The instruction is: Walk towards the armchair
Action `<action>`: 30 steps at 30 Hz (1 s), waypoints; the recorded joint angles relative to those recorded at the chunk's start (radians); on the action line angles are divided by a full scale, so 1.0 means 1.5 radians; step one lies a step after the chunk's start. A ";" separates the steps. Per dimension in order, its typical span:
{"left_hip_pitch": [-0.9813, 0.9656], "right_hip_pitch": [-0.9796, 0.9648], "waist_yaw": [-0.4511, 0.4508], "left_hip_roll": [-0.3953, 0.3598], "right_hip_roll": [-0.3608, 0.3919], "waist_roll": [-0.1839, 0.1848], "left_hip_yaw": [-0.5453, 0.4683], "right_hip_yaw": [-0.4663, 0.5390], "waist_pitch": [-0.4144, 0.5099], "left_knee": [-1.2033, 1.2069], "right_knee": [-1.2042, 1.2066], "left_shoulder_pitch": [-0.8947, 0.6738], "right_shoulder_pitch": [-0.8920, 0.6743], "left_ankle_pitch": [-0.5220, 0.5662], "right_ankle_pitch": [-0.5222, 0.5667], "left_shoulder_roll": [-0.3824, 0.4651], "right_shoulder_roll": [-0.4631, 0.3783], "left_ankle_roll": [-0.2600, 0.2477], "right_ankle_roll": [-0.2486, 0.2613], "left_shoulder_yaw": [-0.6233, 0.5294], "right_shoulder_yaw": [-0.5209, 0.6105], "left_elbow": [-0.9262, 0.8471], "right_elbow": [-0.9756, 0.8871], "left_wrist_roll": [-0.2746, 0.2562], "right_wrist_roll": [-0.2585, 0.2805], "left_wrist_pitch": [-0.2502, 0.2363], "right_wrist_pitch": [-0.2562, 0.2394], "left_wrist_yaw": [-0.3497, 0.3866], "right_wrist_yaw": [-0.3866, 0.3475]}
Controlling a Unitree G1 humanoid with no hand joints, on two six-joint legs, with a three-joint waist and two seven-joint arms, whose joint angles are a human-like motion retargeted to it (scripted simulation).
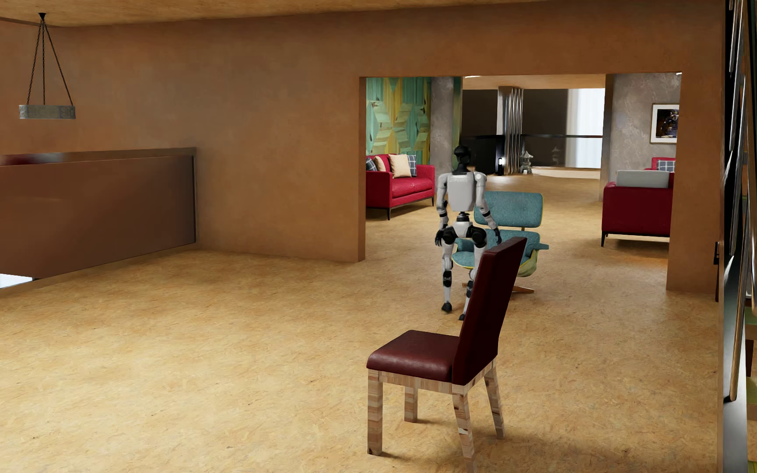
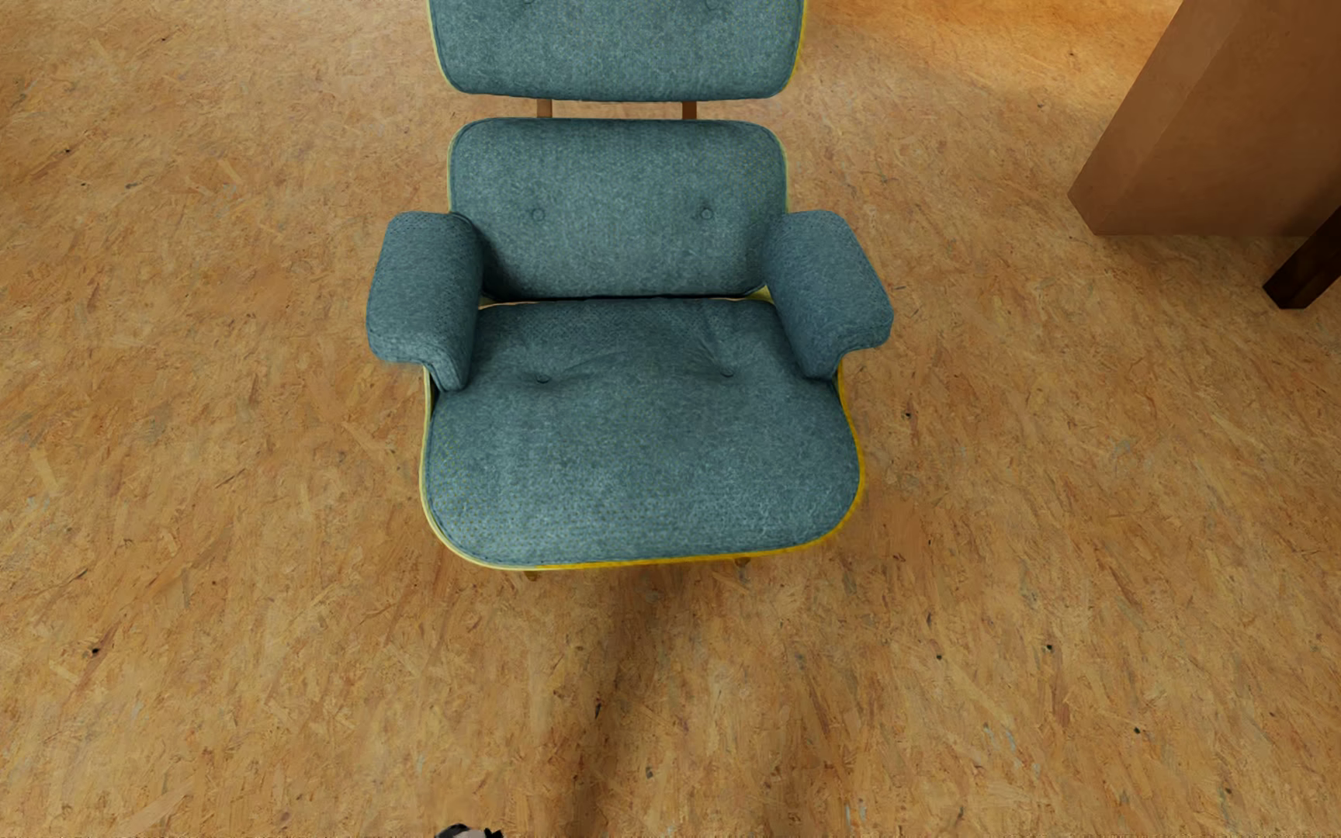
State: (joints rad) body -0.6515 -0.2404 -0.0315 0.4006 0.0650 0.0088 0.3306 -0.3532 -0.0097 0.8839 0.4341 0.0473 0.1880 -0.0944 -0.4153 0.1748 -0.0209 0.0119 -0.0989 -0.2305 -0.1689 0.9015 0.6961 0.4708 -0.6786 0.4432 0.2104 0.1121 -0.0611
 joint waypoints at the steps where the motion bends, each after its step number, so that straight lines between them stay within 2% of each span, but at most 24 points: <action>1: 0.005 -0.004 0.000 0.022 0.006 0.007 0.035 -0.001 0.000 -0.003 0.002 0.025 0.002 0.003 0.002 0.004 -0.003 0.008 -0.004 -0.012 0.002 0.012 0.020 0.008 -0.004 0.001 0.009 -0.012 0.002; 3: 0.050 -0.006 0.004 0.034 0.012 0.020 0.105 0.003 -0.003 -0.061 -0.002 0.083 0.009 -0.032 0.009 0.014 -0.013 0.021 -0.005 -0.036 0.005 0.012 0.067 0.021 -0.017 -0.014 0.022 -0.063 0.021; 5: 0.111 -0.001 0.012 0.005 0.011 0.030 0.134 0.012 -0.007 -0.155 -0.009 0.129 0.025 -0.088 0.015 0.015 -0.018 0.022 -0.001 -0.037 0.005 0.007 0.091 0.021 -0.028 -0.019 0.028 -0.102 0.041; 7: 0.132 0.000 0.018 -0.015 0.004 0.038 0.144 0.019 -0.008 -0.195 -0.010 0.149 0.041 -0.076 0.017 0.007 -0.015 0.037 0.004 -0.045 -0.015 0.003 0.094 0.032 -0.021 -0.016 0.026 -0.101 0.038; 8: 0.130 0.001 0.019 -0.016 0.001 0.041 0.143 0.019 -0.006 -0.191 -0.005 0.150 0.044 -0.069 0.014 0.008 -0.007 0.038 0.006 -0.064 -0.030 0.004 0.096 0.049 -0.015 -0.013 0.029 -0.107 0.028; 11: 0.120 0.000 0.020 -0.003 -0.003 0.055 0.139 0.026 0.004 -0.150 0.016 0.130 0.033 -0.055 0.006 0.017 0.015 0.032 0.010 -0.115 -0.061 -0.014 0.108 0.080 0.000 -0.018 0.037 -0.142 0.018; 13: 0.135 -0.003 0.016 0.001 -0.006 0.066 0.156 0.038 0.010 -0.150 0.030 0.109 0.003 -0.059 -0.003 0.015 0.017 0.033 0.018 -0.119 -0.061 -0.039 0.124 0.076 -0.005 -0.022 0.047 -0.131 0.027; 15: 0.159 0.003 0.010 -0.006 -0.011 0.074 0.175 0.044 0.011 -0.175 0.030 0.075 -0.025 -0.066 -0.015 0.021 0.020 0.038 0.037 -0.138 -0.057 -0.061 0.124 0.084 -0.011 -0.022 0.041 -0.121 0.028; 18: 0.175 0.013 -0.002 -0.024 -0.018 0.080 0.183 0.043 0.007 -0.205 0.016 -0.001 -0.051 -0.058 -0.033 0.055 0.031 0.035 0.027 -0.190 -0.043 -0.089 0.080 0.131 -0.006 -0.036 0.027 -0.130 0.022; 22: 0.163 0.011 -0.013 -0.033 -0.025 0.083 0.168 0.027 0.006 -0.202 0.016 -0.072 -0.051 -0.055 -0.052 0.076 0.035 0.022 0.006 -0.173 -0.029 -0.153 0.040 0.110 0.006 -0.048 -0.006 -0.082 0.005; 26: 0.149 0.012 -0.018 -0.040 -0.029 0.081 0.146 0.012 0.007 -0.193 0.016 -0.099 -0.049 -0.036 -0.055 0.061 0.026 0.022 -0.005 -0.157 -0.040 -0.178 0.051 0.080 0.011 -0.054 0.018 -0.058 0.001; 30: 0.150 0.015 -0.018 -0.057 -0.033 0.073 0.138 0.002 0.002 -0.217 0.005 -0.090 -0.034 -0.025 -0.053 0.040 0.012 0.034 -0.008 -0.173 -0.051 -0.132 0.083 0.065 0.001 -0.049 0.038 -0.075 0.013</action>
State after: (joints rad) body -0.4258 -0.2185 -0.0579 0.3155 0.0150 0.1179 0.5380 -0.3498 -0.0061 0.5586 0.4409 -0.0873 0.1375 -0.1319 -0.4942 0.2345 -0.0032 0.0630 -0.1102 -0.4893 -0.2457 0.7035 0.8212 0.5690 -0.6771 0.3697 0.2668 -0.0011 -0.0412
